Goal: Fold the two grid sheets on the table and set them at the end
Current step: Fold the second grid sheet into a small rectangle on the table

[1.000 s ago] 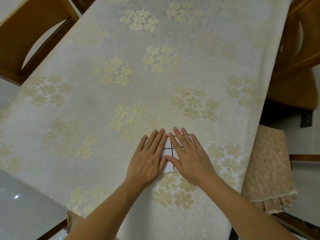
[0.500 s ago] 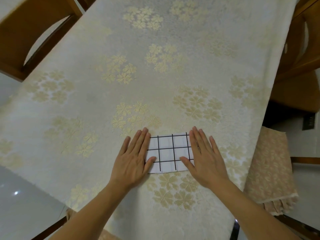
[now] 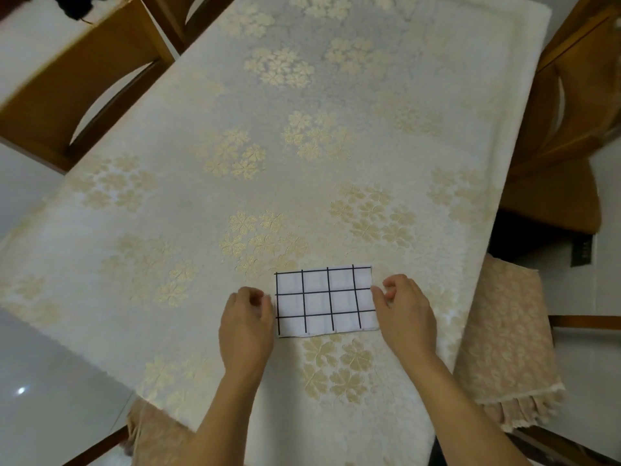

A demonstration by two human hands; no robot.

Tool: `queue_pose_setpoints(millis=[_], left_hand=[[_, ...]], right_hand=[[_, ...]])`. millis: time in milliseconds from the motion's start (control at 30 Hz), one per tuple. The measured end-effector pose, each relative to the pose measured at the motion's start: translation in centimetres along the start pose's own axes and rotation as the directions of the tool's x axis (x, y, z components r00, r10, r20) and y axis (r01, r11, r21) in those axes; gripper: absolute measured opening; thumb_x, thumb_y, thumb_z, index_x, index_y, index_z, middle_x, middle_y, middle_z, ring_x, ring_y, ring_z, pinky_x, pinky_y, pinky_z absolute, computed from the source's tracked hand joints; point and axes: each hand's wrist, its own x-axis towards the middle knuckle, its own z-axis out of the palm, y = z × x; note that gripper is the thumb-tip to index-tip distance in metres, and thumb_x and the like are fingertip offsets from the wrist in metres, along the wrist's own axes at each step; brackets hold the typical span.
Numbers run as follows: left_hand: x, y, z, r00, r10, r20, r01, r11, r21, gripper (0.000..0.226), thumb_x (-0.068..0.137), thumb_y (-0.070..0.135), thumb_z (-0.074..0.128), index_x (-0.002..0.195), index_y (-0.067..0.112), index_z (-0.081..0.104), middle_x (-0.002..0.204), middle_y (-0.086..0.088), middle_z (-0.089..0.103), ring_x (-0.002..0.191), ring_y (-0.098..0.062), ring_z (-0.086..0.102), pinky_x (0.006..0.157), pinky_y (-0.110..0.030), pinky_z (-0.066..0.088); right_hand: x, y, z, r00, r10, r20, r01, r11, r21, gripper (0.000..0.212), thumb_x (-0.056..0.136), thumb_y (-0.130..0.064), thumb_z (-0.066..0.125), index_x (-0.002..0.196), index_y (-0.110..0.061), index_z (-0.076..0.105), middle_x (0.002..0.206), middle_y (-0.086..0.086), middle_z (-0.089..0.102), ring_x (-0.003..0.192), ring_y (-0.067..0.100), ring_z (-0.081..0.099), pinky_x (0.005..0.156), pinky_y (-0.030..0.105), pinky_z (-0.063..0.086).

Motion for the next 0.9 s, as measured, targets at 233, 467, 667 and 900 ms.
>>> queue_pose_setpoints(millis=[233,467,667,900], left_hand=[[-0.6,1.7,0.8,0.986,-0.161,0.032,0.159,0.984,0.075,0.018,0.093,0.036,0.061,0.094,0.018,0.063,0.090,0.002,0.065,0.078,-0.015,0.058,0.065,-0.027,0.039],[-0.3,2.6,1.2,0.964,-0.254,0.075,0.247,0.965,0.093,0.016,0.094,0.030,0.061,0.097,0.014,0.061,0.095,-0.003,0.064,0.080,-0.018,0.055,0.068,-0.029,0.039],[-0.3,2.6,1.3,0.962,-0.258,0.085,0.257,0.966,0.026,0.010,0.093,0.025,0.061,0.089,0.016,0.058,0.094,-0.005,0.063,0.078,-0.019,0.057,0.064,-0.029,0.037],[-0.5,2.4,0.0,0.949,-0.265,0.169,0.300,0.922,-0.243,0.013,0.092,0.025,0.065,0.093,0.013,0.060,0.086,-0.001,0.063,0.076,-0.015,0.057,0.063,-0.027,0.041]], right_hand=[[0.7,-1.9,1.1,0.953,0.293,0.074,-0.293,0.956,-0.011,0.028,0.089,-0.047,0.065,0.094,-0.020,0.058,0.087,-0.005,0.061,0.079,0.018,0.057,0.063,0.030,0.046],[1.1,-2.8,1.7,0.888,0.430,0.161,-0.444,0.894,0.056,0.024,0.089,-0.040,0.069,0.086,-0.017,0.062,0.077,-0.002,0.062,0.068,0.019,0.057,0.056,0.027,0.039],[1.5,-3.0,1.5,0.885,0.411,0.220,-0.439,0.893,0.099,0.026,0.090,-0.031,0.068,0.078,-0.009,0.062,0.079,0.010,0.067,0.067,0.024,0.058,0.055,0.028,0.040],[1.2,-3.1,-0.3,0.910,0.296,0.290,-0.374,0.889,0.266,0.027,0.092,-0.028,0.065,0.077,-0.010,0.053,0.072,0.001,0.054,0.063,0.017,0.049,0.055,0.028,0.037]])
